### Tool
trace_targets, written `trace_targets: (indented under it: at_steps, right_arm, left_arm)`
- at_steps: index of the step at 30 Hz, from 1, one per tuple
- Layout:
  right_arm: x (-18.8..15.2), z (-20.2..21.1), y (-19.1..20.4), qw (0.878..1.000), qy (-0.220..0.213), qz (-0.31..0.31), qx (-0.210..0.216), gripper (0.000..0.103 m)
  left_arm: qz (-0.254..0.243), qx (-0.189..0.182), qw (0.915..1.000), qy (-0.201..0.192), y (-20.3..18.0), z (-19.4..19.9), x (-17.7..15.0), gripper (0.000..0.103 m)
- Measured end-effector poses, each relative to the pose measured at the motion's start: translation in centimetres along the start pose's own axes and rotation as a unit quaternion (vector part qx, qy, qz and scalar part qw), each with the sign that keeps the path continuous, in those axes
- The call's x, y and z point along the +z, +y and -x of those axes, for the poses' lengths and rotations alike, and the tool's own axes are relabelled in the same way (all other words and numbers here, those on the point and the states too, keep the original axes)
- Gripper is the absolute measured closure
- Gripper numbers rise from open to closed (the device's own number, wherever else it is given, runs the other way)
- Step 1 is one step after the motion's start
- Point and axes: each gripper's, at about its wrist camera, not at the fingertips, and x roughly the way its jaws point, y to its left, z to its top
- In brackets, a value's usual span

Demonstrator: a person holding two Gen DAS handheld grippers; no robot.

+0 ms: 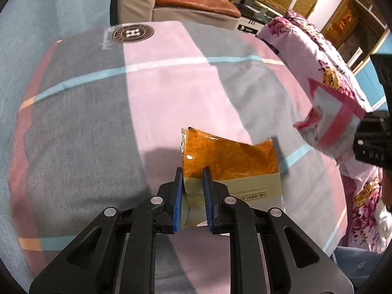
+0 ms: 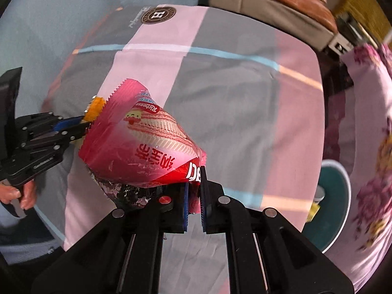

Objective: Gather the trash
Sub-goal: 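Carry the pink wafer bag and orange snack bag over the teal bin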

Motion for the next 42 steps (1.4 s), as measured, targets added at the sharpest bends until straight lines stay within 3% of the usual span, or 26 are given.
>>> trace_targets:
  at_steps: [6, 12, 18, 20, 22, 24, 25, 32, 40, 41, 42]
  right_arm:
    - [-2.0, 1.6, -2.4, 0.997, -0.036, -0.062, 0.008, 0.096]
    - [-3.4, 2.8, -4.5, 0.993, -0.059, -0.099, 0.015, 0.096]
    - [-5.3, 3.0, -5.4, 0.991, -0.064, -0.113, 0.013, 0.096]
    - [-5.7, 2.9, -5.5, 0.992, -0.063, -0.113, 0.012, 0.096]
    - [-6.1, 2.8, -5.8, 0.991, -0.06, -0.117, 0.014, 0.096]
    - [-6.4, 2.7, -6.1, 0.991, -0.058, -0.122, 0.017, 0.096]
    - [-6.5, 2.6, -6.2, 0.991, -0.058, -0.123, 0.018, 0.096]
    - [-6.8, 2.8, -6.0, 0.99, -0.059, -0.129, 0.022, 0.096]
    - [-7.8, 2.7, -6.5, 0.987, -0.056, -0.151, 0.017, 0.096]
    - [-7.9, 2.7, -6.6, 0.986, -0.056, -0.154, 0.016, 0.096]
    - [-8.0, 2.7, -6.8, 0.986, -0.057, -0.158, 0.014, 0.096]
  left_arm:
    - [-0.005, -0.001, 0.9998, -0.019, -1.9, 1.4, 0.9, 0.089]
    - [-0.019, -0.026, 0.9993, -0.021, -4.4, 1.8, 1.6, 0.091]
    - [-0.031, -0.002, 0.9994, -0.012, -5.6, 0.7, 1.3, 0.092]
    - [-0.06, 0.009, 0.9981, -0.012, -6.1, 0.9, 0.9, 0.09]
    - [-0.087, 0.01, 0.9962, 0.008, -6.3, 0.7, 0.4, 0.079]
    - [-0.104, 0.023, 0.9942, 0.015, -6.2, 0.6, -0.2, 0.021]
    - [-0.109, 0.028, 0.9936, 0.012, -5.9, 0.7, -0.5, 0.016]
    - [-0.076, 0.011, 0.9963, 0.038, -3.9, -1.4, -0.3, 0.015]
    - [-0.094, -0.02, 0.9933, 0.063, -5.0, -4.2, 0.4, 0.011]
    - [-0.093, -0.018, 0.9938, 0.059, -5.1, -4.2, 0.2, 0.011]
    - [-0.095, -0.019, 0.9939, 0.053, -5.3, -4.0, 0.0, 0.023]
